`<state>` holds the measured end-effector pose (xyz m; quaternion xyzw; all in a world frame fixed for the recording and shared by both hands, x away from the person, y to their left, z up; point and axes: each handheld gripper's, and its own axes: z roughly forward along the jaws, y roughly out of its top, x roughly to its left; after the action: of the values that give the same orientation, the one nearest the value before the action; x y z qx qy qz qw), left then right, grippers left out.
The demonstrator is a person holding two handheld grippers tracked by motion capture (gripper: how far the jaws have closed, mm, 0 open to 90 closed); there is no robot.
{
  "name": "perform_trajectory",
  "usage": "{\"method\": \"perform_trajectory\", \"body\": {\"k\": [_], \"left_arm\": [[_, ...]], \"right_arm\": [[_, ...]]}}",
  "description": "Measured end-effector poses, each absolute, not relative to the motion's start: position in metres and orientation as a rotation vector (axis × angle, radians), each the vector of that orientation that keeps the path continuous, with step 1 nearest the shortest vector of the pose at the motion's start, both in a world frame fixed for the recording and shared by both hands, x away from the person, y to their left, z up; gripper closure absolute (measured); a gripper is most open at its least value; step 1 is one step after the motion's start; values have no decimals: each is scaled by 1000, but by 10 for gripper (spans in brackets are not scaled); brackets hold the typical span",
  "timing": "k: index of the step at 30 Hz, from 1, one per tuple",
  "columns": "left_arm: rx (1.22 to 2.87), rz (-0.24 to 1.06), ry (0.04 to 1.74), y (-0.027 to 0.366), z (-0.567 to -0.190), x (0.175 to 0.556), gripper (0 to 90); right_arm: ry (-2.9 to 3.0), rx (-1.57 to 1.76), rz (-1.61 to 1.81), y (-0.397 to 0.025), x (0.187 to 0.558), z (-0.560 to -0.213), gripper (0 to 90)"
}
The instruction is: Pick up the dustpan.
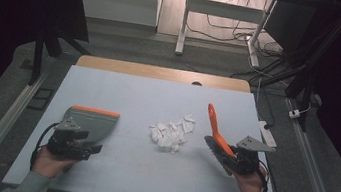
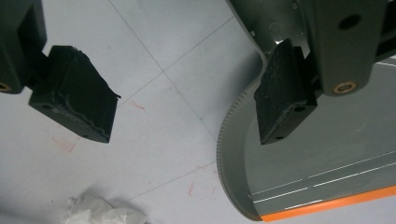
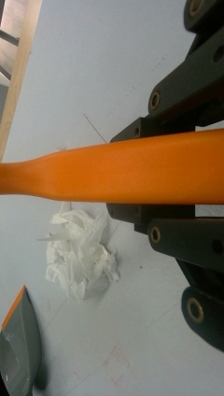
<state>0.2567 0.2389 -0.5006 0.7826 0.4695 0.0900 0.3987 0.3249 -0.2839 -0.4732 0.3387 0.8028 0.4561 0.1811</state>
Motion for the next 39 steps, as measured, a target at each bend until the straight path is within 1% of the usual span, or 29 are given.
{"method": "perform_trajectory", "body": {"k": [32, 39], "left_arm": [[1998, 215, 1171, 230, -491, 255, 213], [1993, 225, 1185, 217, -481, 261, 211]], "right_arm": [[2265, 971, 1273, -283, 323, -473, 704], [2264, 977, 1292, -286, 324, -473, 704]]}}
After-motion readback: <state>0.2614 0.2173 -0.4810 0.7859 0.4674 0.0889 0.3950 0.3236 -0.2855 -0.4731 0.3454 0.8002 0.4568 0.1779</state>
